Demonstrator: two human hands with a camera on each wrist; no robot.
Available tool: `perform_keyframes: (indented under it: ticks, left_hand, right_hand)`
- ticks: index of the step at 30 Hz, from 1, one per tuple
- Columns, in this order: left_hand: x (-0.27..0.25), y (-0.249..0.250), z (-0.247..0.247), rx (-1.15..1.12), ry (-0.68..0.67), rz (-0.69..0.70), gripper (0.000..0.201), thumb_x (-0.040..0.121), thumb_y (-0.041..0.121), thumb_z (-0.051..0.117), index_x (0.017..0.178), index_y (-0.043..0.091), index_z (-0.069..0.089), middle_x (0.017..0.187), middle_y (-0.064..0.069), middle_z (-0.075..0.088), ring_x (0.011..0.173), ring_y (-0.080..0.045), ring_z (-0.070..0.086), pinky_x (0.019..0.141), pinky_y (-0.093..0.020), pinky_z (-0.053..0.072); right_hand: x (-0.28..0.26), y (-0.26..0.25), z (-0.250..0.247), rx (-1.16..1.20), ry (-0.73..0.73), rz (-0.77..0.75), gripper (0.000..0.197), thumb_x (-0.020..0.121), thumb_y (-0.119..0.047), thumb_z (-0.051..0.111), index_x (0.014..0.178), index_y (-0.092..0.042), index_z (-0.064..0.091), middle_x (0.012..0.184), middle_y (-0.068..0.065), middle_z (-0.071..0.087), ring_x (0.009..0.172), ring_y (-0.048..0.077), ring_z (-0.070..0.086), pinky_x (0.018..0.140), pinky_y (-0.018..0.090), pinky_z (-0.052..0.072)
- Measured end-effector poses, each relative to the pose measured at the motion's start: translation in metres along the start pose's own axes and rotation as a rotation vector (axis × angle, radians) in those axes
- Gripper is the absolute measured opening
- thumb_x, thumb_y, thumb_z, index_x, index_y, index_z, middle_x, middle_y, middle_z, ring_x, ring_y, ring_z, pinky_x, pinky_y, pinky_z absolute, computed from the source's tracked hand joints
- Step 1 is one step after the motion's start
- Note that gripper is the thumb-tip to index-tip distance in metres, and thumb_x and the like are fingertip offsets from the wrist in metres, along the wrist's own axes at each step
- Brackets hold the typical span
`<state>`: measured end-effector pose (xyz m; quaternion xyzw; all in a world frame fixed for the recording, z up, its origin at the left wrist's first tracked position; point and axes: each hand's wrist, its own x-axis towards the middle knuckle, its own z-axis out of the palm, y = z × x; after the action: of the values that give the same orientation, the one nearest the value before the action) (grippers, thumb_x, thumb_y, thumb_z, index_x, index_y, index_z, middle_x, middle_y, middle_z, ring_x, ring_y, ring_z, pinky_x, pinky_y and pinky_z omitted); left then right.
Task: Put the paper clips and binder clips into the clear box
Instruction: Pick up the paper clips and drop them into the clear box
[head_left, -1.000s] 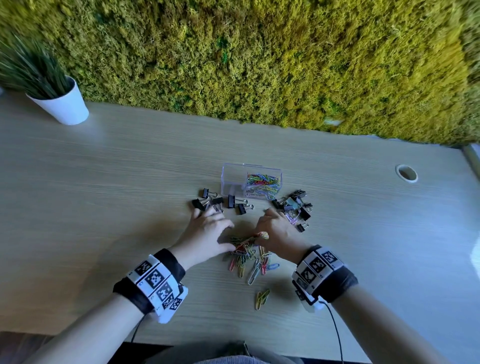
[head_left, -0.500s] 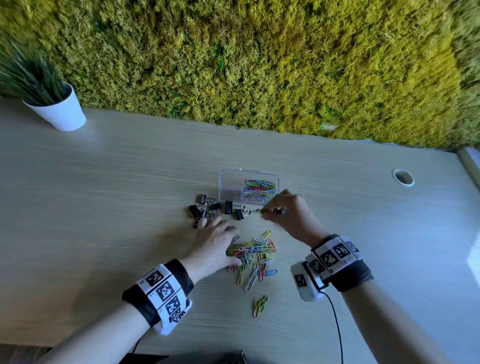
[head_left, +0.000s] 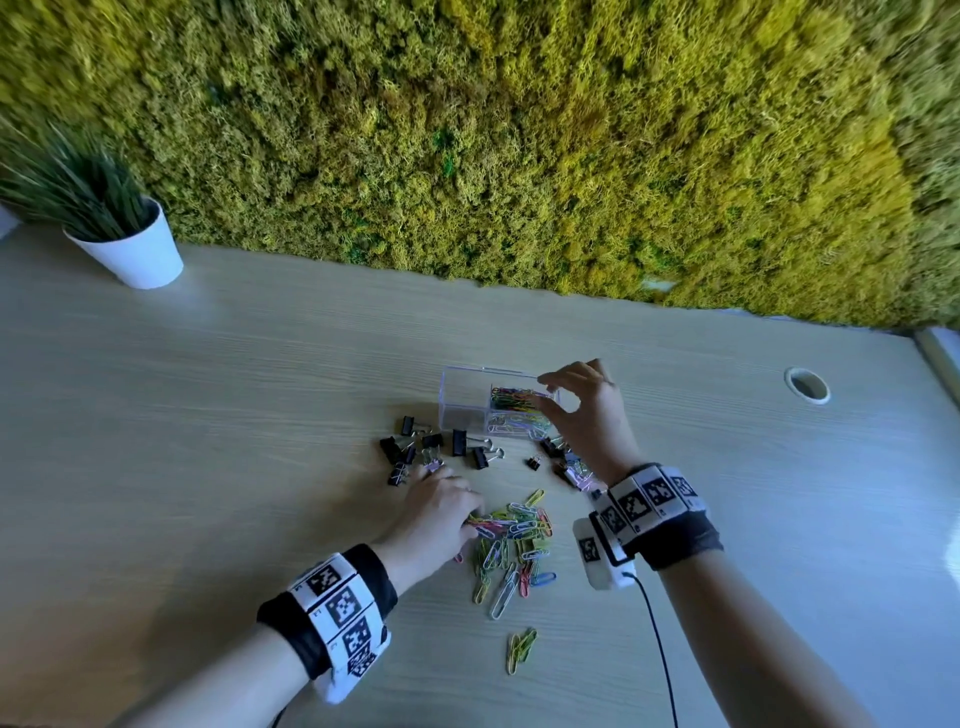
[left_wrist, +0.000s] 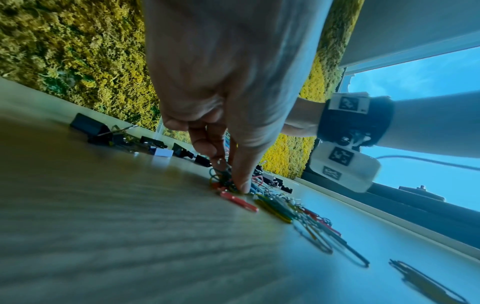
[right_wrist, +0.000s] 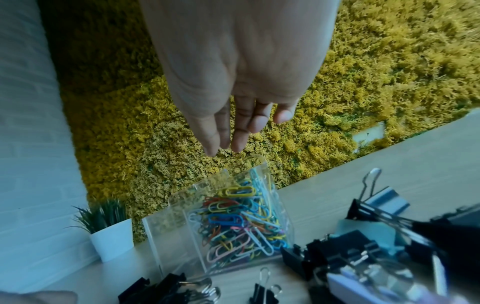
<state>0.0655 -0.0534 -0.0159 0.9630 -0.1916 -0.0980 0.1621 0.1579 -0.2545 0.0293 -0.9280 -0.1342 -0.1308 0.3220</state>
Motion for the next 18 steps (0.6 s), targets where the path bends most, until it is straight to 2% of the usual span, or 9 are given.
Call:
perform_keyframes:
  ticks: [3,6,10,13,16,18]
  left_hand:
    - [0.006,-0.003,0.000,-0.048,-0.015,-0.022,0.028,0.081,0.035,0.068,0.107,0.024,0.070,0.107,0.006,0.067,0.109,-0.017,0.047,0.092,-0.034,0.025]
    - [0.013,-0.008,0.000,-0.198,0.037,-0.046,0.025,0.073,0.030,0.076,0.096,0.021,0.074,0.097,0.002,0.071,0.101,-0.020,0.053,0.091,-0.036,0.031]
    - [0.018,-0.012,-0.014,-0.276,0.122,0.032,0.025,0.070,0.026,0.080,0.091,0.015,0.075,0.087,-0.001,0.071,0.085,-0.019,0.055,0.079,-0.032,0.039]
    - [0.023,-0.010,-0.030,-0.312,0.178,0.092,0.025,0.069,0.025,0.081,0.090,0.014,0.076,0.084,-0.001,0.071,0.078,-0.017,0.055,0.070,-0.030,0.045]
    - [0.037,-0.003,-0.048,-0.302,0.233,0.139,0.023,0.069,0.024,0.080,0.089,0.014,0.075,0.080,0.000,0.071,0.071,-0.014,0.053,0.065,-0.030,0.045]
    - [0.052,0.003,-0.062,-0.296,0.279,0.154,0.022,0.071,0.024,0.079,0.090,0.013,0.075,0.078,-0.001,0.070,0.069,-0.015,0.051,0.067,-0.029,0.042]
  right_hand:
    - [-0.012,0.004,-0.007,0.017,0.065,-0.001,0.017,0.074,-0.014,0.074,0.091,-0.013,0.072,0.082,-0.001,0.067,0.086,0.021,0.051,0.074,0.035,0.046]
    - [-0.024,0.010,-0.014,0.022,0.100,0.016,0.016,0.074,-0.010,0.073,0.089,-0.013,0.072,0.082,-0.001,0.067,0.087,0.021,0.052,0.075,0.032,0.045]
    - [-0.040,0.015,-0.021,0.048,0.125,0.046,0.015,0.074,-0.008,0.073,0.089,-0.012,0.073,0.081,-0.001,0.068,0.086,0.018,0.052,0.075,0.028,0.042]
    - [-0.050,0.017,-0.022,0.064,0.139,0.076,0.014,0.074,-0.008,0.073,0.088,-0.011,0.073,0.081,0.000,0.068,0.087,0.020,0.053,0.075,0.030,0.044]
    - [-0.057,0.019,-0.024,0.056,0.152,0.075,0.012,0.075,-0.010,0.074,0.087,-0.011,0.073,0.082,-0.001,0.068,0.087,0.020,0.053,0.074,0.031,0.046]
    - [-0.060,0.020,-0.025,0.057,0.156,0.071,0.011,0.076,-0.011,0.073,0.087,-0.012,0.073,0.083,-0.001,0.068,0.086,0.018,0.053,0.073,0.031,0.045]
